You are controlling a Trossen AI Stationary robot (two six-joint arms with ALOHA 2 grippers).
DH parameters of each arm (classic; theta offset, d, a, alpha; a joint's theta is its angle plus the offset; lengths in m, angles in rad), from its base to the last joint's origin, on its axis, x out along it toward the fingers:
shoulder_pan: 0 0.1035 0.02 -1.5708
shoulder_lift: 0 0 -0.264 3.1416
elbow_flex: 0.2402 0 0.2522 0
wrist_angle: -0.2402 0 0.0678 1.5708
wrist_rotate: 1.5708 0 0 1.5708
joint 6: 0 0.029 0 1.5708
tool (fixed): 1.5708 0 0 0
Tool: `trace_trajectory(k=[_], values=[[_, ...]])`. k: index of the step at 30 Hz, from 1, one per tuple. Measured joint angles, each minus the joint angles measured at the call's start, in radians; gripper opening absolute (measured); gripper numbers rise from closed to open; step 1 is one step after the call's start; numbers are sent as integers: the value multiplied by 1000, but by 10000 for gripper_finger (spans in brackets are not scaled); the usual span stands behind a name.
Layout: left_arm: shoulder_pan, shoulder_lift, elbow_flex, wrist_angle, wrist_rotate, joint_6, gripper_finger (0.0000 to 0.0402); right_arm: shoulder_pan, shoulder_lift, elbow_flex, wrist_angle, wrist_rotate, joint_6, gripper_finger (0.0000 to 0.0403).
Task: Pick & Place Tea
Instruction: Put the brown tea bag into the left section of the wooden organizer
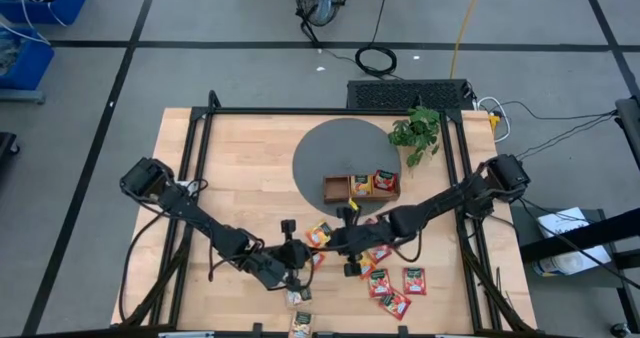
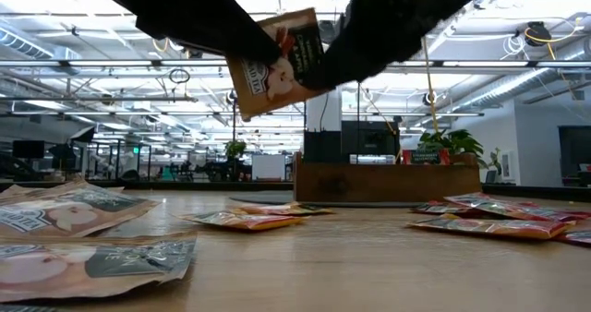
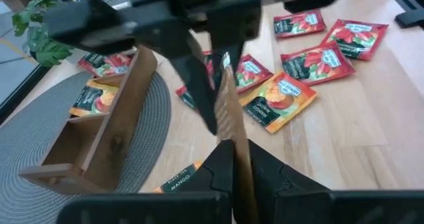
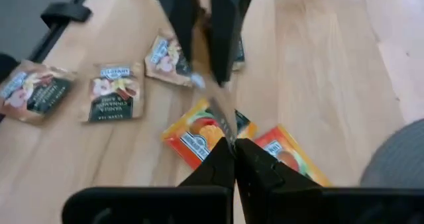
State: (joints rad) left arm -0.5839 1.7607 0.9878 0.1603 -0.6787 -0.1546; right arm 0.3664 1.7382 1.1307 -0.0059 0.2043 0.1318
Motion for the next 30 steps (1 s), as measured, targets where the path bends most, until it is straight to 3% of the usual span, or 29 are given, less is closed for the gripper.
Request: trace_trajectory(k=[5,9,12,17,25,30], values=[[-19,-2,0,-17,-5,33,30,0,0,95,-167,1,-12,0],[-57,-34,0,-77,1,56,61,-3,-3,102,-209,3,-12,0],[-92,-75,0,-213,6,-70,90,-20,-21,118,-300,10,-6,0],[-178,-110,1,-460,-10,-350,121,-77,-24,245,-599,59,15,0],[-327,-79,-25,-503,-167,-496,124,-298,-15,430,-951,1,-39,0],[-367,-77,-66,-493,-197,-551,124,-439,61,517,-1082,-60,-114,0]])
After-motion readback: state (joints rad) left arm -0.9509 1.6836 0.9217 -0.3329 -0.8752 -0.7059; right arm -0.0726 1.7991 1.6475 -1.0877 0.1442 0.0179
